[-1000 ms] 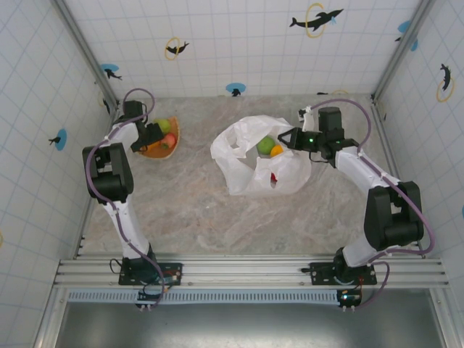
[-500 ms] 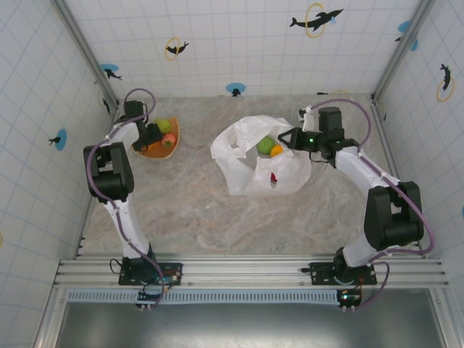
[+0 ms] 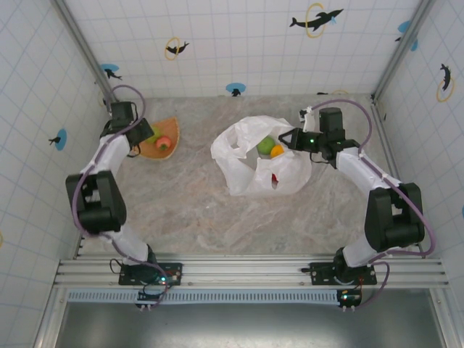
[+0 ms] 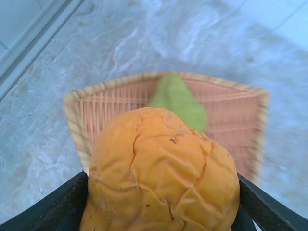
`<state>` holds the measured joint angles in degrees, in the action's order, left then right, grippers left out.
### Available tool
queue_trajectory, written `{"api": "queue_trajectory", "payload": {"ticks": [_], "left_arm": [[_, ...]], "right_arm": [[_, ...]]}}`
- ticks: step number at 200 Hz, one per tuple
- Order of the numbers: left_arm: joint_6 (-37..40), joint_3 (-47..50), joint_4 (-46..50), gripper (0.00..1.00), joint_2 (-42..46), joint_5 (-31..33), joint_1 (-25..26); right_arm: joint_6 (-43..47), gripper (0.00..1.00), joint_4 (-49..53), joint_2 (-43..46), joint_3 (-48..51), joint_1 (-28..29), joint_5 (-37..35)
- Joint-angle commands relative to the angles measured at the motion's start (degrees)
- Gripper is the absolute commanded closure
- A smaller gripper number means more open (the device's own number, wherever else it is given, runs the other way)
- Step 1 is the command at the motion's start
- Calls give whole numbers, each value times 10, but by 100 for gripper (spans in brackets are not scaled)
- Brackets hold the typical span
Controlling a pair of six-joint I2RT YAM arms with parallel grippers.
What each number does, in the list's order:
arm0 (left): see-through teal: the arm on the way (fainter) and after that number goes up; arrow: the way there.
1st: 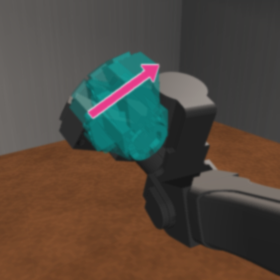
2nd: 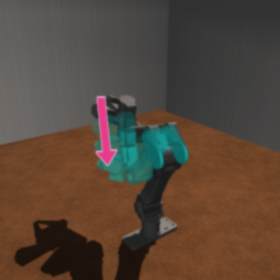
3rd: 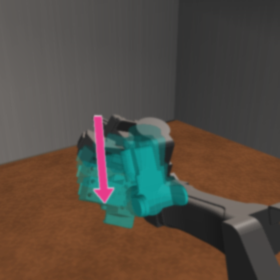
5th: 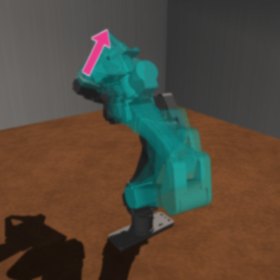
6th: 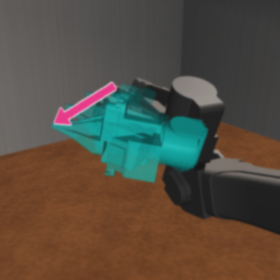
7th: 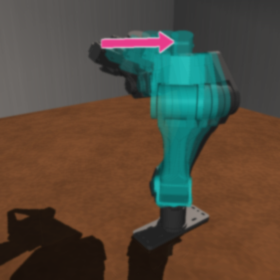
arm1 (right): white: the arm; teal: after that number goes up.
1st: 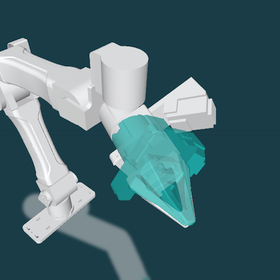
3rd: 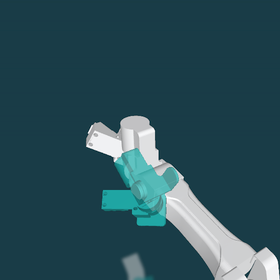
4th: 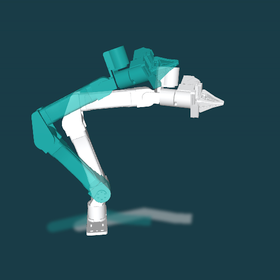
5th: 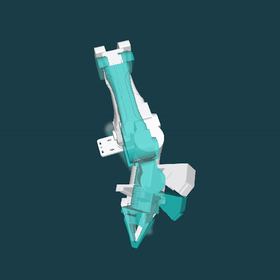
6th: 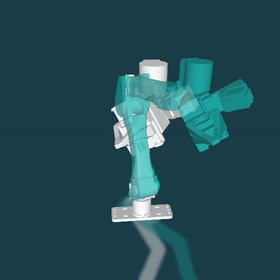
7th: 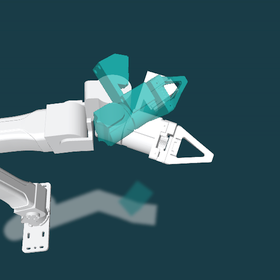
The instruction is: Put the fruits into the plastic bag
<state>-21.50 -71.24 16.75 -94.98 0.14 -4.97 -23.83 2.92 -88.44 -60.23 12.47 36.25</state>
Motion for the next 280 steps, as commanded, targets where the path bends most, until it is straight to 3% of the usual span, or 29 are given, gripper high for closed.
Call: {"api": "queue_trajectory", "payload": {"ticks": [1, 23, 64, 105, 129, 147, 170, 206, 280], "left_arm": [[-63, 73, -90, 37, 101, -122, 5], [-84, 130, -128, 37, 195, -168, 54], [-88, 179, -139, 36, 284, -211, 225], [-94, 201, -214, 37, 272, -253, 407], [-66, 170, -208, 37, 215, -240, 471], [-58, 142, -188, 37, 167, -215, 487], [-70, 103, -147, 39, 122, -132, 486], [-86, 97, -178, 39, 92, -77, 484], [-77, 33, -218, 37, -17, -48, 482]], "right_arm": [[-1, 100, -13, 15, 8, -4, 7], [-4, 100, -17, 11, 6, -3, 8], [-6, 100, -22, 7, 7, -4, 6], [-15, 100, -29, 7, 12, -1, 8], [-17, 100, -29, 10, 13, 3, 5], [-15, 100, -22, 11, 10, 5, 5], [-6, 100, -7, 14, 3, 4, 1], [-1, 100, 2, 17, 2, 2, 0], [-2, 100, -5, 19, 1, 10, 15]]}}
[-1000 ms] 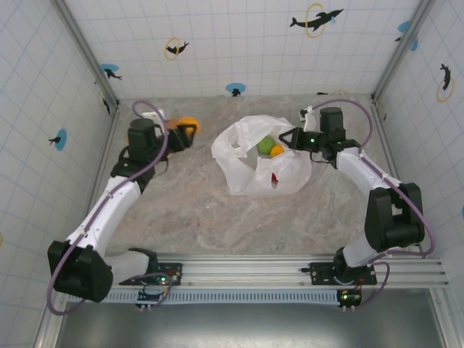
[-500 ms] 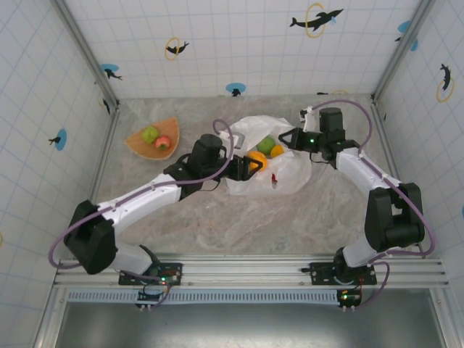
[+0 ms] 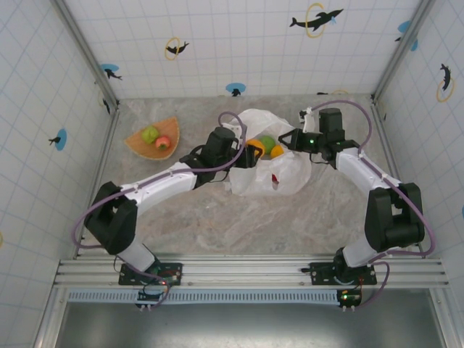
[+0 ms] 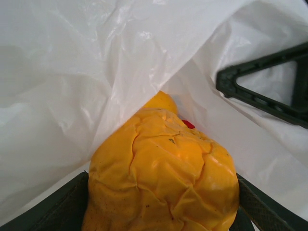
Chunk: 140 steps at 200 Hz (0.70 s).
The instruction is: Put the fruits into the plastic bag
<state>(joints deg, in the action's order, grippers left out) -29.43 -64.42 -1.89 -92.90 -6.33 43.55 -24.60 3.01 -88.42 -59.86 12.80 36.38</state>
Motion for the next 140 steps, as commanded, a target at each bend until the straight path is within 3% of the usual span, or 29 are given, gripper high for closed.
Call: {"api": "queue_trajectory", "payload": {"ticks": [1, 37, 70, 140], "left_arm": [[2, -37, -32, 37, -39, 16, -3], [2, -76, -50, 34, -111, 14, 9], [2, -91, -59, 31, -164, 52, 11], [37, -86, -53, 23, -178, 94, 11]], "right_arm": [[5, 100, -5, 19, -3, 7, 14], [-1, 100, -14, 18, 3, 14, 15], [-2, 100, -17, 16, 3, 15, 11], [1, 100, -17, 16, 8, 11, 9]]}}
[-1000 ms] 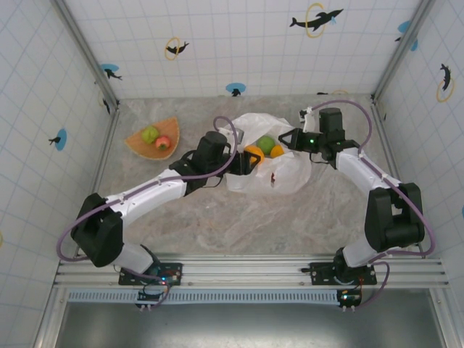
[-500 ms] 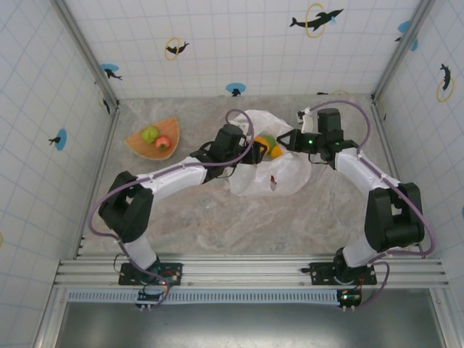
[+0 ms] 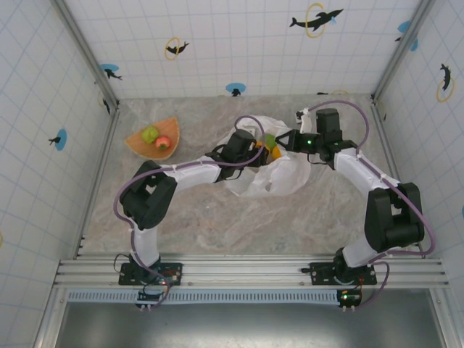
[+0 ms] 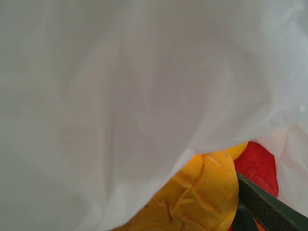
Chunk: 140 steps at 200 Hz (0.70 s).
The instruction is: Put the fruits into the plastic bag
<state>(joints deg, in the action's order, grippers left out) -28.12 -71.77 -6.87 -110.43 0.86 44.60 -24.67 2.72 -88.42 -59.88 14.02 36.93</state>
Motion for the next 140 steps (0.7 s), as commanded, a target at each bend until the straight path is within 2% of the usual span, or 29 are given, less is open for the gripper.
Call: {"api": "queue_trajectory", "payload": {"ticks": [1, 44, 81, 140], "left_arm": [[25, -12, -3, 23, -2, 22, 0], [58, -31, 32, 17, -1, 21, 0], [61, -17, 34, 16, 32, 10, 0], [54, 85, 17, 16, 145, -55, -4]], "right_arm": [[2, 100, -14, 17, 9, -1, 3], [3, 100, -13, 16, 10, -5, 4], [5, 100, -13, 18, 14, -9, 2], [18, 100, 1, 20, 17, -16, -6]]}}
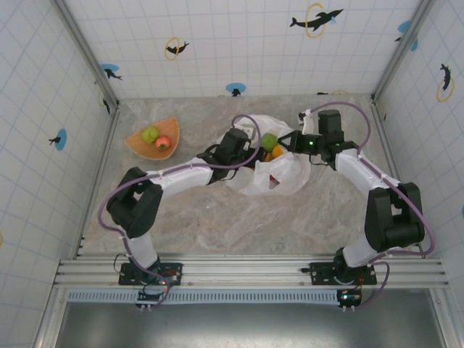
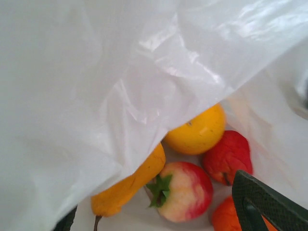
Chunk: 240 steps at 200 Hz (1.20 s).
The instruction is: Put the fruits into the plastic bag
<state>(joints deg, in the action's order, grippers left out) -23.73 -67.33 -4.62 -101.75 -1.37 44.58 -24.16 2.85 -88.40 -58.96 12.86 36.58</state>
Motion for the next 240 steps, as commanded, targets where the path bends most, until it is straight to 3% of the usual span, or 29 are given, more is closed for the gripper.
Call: {"api": "queue_trajectory", "payload": {"ticks": [1, 39, 95, 156, 185, 204, 240], "left_arm": [[10, 43, -5, 16, 60, -34, -4], [-40, 126, -53, 17, 138, -148, -40], [-28, 160, -34, 17, 237, -166, -68], [6, 190, 3, 14, 347, -92, -160], [25, 179, 39, 14, 357, -36, -197], [27, 189, 38, 13, 364, 12, -246], [-1, 196, 34, 13, 359, 42, -320]], "right_arm": [[13, 100, 0, 20, 8, -4, -3], [13, 100, -3, 15, 11, -5, -3], [14, 100, 2, 15, 8, -5, -5], [17, 100, 3, 16, 5, -5, -4], [16, 100, 3, 15, 1, -5, -5], [14, 100, 1, 15, 3, -5, -5], [10, 100, -6, 15, 10, -4, -10]]}}
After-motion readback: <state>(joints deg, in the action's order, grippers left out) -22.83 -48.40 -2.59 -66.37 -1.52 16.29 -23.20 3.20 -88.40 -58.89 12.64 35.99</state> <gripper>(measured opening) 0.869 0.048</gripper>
